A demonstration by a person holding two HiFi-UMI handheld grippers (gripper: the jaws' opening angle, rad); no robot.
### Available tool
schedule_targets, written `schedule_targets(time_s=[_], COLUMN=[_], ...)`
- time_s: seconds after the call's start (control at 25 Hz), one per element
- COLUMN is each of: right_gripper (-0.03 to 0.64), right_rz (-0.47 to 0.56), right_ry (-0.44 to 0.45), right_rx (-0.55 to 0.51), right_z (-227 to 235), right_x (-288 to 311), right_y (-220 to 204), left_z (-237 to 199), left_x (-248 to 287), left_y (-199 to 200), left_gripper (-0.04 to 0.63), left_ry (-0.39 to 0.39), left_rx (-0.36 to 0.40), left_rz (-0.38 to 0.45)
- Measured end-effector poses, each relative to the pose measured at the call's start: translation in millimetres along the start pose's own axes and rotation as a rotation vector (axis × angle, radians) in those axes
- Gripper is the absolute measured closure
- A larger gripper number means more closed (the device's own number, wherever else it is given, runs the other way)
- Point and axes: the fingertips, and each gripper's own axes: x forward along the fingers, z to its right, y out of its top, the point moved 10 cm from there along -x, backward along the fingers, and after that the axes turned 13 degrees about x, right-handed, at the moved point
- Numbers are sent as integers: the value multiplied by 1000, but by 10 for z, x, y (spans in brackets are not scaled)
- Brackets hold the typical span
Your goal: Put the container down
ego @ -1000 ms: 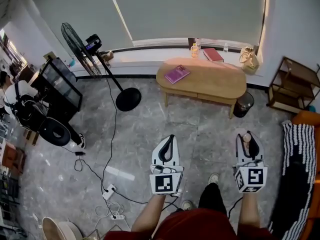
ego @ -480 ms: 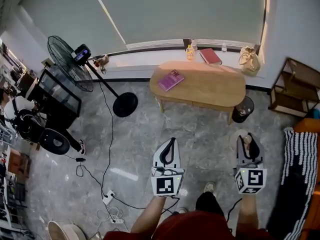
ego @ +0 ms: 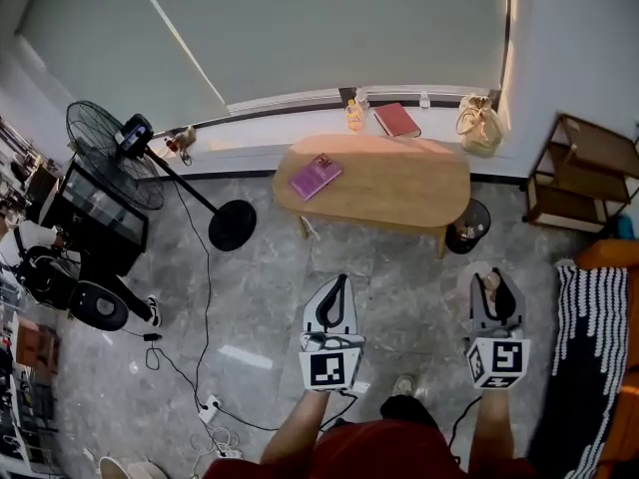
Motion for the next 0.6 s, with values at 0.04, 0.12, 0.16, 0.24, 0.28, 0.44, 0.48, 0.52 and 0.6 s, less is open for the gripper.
schedule_targets(time_s=[0.04,0.12,0.16,0.24,0.28,0.44,0.48,0.52,0.6], right_gripper=[477,477,477,477,476,476,477,476,477], right_rz=[1,3,3,5,7,14,14,13,9], right_ry=[-5,-10,-11,-14,-13,-1,6,13,27], right_rx=[2,4,4,8,9,5,2,-2,-15], right_z=[74,192,242,323,347,334,314,290,235], right_x=[37,104,130,176,202,357,409,464,593], right_y=[14,44,55,76,90,139,140,136,118], left_z=[27,77,108,164,175,99,68,34,-52], left_x=[77,206,256,337,372,472,481,494,547], left_y=[2,19,30,36,30,14,-20,-55,-110], left_gripper=[589,589,589,589,589,589,589,589,589], left_ry=[0,-3,-5,-11,-14,-1,3,10,31], left_rx=[1,0,-3,-16,-19,-12,-8,-7,-17], left_rz=[-3,4,5,-9,-19,-24,-29,-24,-4])
